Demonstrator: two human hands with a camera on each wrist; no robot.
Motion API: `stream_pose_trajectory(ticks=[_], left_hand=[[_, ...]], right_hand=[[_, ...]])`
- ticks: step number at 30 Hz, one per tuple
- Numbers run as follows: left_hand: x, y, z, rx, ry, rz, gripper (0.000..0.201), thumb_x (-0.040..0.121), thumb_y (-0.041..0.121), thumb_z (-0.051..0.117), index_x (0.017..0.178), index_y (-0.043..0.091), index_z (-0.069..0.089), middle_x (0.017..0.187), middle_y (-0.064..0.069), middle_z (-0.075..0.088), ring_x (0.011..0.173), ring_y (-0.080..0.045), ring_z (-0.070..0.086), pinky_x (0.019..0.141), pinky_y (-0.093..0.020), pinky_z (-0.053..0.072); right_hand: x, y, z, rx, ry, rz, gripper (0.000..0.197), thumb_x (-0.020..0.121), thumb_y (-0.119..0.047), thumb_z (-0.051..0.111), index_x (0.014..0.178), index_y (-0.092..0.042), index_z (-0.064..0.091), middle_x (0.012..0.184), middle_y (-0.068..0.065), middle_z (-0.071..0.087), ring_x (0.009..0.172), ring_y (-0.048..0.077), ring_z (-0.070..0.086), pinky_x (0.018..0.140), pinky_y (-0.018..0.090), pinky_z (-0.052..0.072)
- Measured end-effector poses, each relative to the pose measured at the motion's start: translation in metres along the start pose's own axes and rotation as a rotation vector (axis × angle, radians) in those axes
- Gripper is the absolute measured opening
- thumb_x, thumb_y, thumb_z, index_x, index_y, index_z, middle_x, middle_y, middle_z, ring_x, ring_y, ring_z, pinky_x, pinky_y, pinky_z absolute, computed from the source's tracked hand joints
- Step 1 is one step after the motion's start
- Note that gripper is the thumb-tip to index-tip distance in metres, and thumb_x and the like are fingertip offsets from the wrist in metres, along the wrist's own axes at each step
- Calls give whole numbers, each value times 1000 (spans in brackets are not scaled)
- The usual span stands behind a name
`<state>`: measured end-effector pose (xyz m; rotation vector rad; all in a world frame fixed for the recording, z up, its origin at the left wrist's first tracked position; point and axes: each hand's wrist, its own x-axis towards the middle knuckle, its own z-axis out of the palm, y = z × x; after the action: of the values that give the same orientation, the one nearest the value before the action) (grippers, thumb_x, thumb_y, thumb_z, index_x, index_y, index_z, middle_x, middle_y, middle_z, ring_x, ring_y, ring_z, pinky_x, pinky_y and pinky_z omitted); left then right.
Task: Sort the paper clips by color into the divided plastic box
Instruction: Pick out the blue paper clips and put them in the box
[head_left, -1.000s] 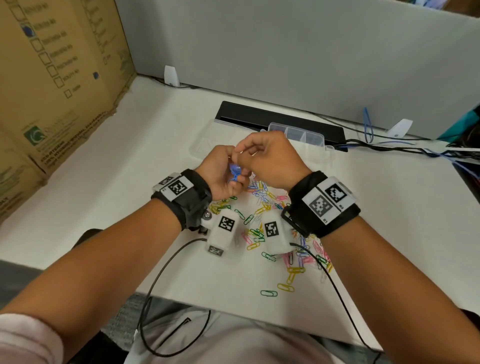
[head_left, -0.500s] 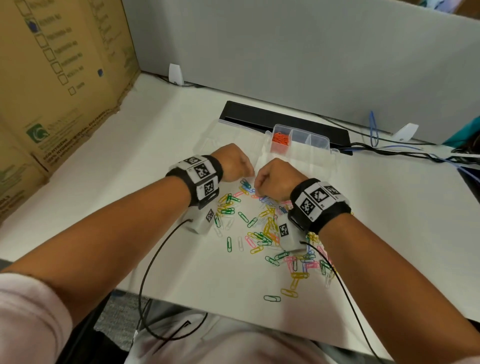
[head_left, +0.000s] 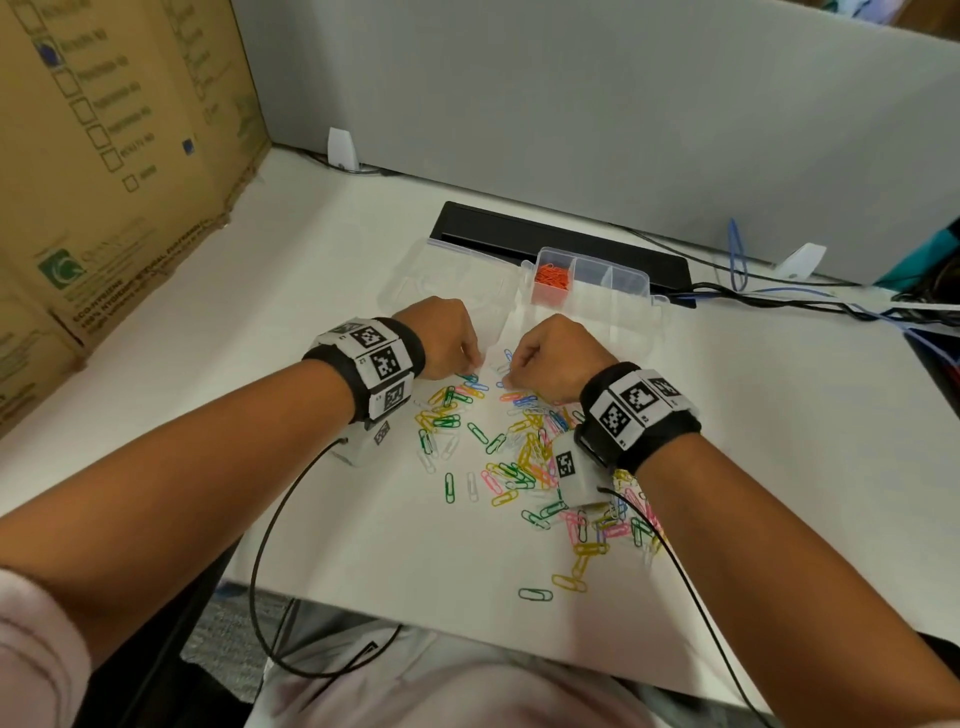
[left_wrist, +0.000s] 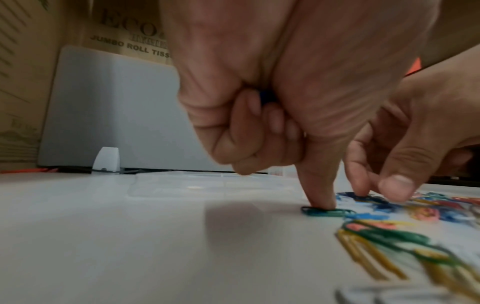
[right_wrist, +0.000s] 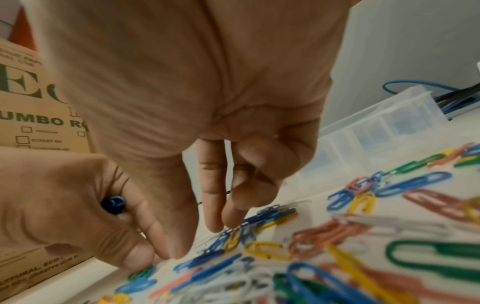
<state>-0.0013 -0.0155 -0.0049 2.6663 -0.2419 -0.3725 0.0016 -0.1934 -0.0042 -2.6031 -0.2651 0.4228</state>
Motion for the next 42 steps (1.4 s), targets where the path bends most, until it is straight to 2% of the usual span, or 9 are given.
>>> stream_pose_trajectory(ticks=[7, 10, 13, 19, 24, 28, 30, 35, 42], left_hand=[[-7, -1, 1, 69, -26, 45, 18, 87, 26, 71, 103, 23, 77, 107, 5, 73, 98, -15, 64, 88, -28, 51], [-12, 2, 4, 136, -10, 61, 16, 89, 25, 66, 99, 23, 78, 103, 4, 73, 94, -17, 65, 77, -27, 50], [-15, 4, 6, 197, -11, 39, 19, 91, 20, 57, 97, 20, 75, 99, 0, 71, 83, -17, 60, 66, -25, 40], [-13, -5, 0, 102, -68, 1, 19, 97, 21, 49, 99, 20, 68, 112, 0, 66, 94, -17, 57, 77, -27, 43], [-12, -10, -12, 25, -77, 42, 10, 85, 23, 73, 95, 23, 75, 87, 12, 56, 90, -11, 54, 77, -23, 41], [-11, -11, -10, 101, -110, 49, 13, 81, 26, 79, 93, 25, 77, 87, 12, 61, 96, -12, 60, 77, -23, 44], [-10, -12, -9, 105, -96, 45, 9, 82, 27, 77, 91, 25, 77, 88, 11, 63, 97, -14, 62, 78, -24, 46], [-15, -18, -10, 31, -97, 30, 9, 82, 27, 77, 89, 22, 76, 99, 6, 69, 100, -14, 62, 95, -33, 50], [-27, -24, -18, -42, -85, 61, 7, 84, 27, 76, 87, 21, 76, 95, 8, 68, 93, -8, 59, 94, -28, 49]], right_hand=[[4, -3, 2, -108, -20, -7, 12, 78, -20, 82, 86, -12, 77, 90, 1, 72, 88, 18, 66, 82, 35, 57], [1, 0, 2, -155, -1, -44, 4, 83, -16, 74, 81, -14, 76, 87, 0, 71, 86, 20, 66, 78, 33, 57], [-3, 2, 1, -227, 13, -78, 16, 85, -14, 67, 69, -17, 67, 80, 0, 67, 81, 21, 65, 68, 28, 50], [-6, 10, -5, -189, 36, -39, 8, 81, -14, 71, 74, -10, 69, 81, 4, 69, 78, 19, 65, 72, 34, 58], [-6, 16, -16, 144, 115, -19, 8, 83, -11, 74, 77, -5, 74, 78, 3, 71, 71, 12, 63, 65, 26, 52], [-7, 8, -14, 212, 97, -46, 3, 83, -9, 73, 80, -8, 73, 77, 3, 69, 70, 14, 63, 67, 29, 53], [-7, -2, -7, 172, 33, -86, 7, 84, -7, 70, 87, -12, 74, 80, 2, 68, 71, 14, 62, 67, 26, 50], [-4, -25, 12, -61, -82, -165, 23, 84, -7, 64, 103, -13, 76, 106, 0, 70, 97, 15, 64, 88, 28, 53], [0, -31, 22, -232, -71, -138, 18, 82, -11, 70, 100, -11, 73, 102, 4, 70, 93, 22, 65, 84, 35, 57]])
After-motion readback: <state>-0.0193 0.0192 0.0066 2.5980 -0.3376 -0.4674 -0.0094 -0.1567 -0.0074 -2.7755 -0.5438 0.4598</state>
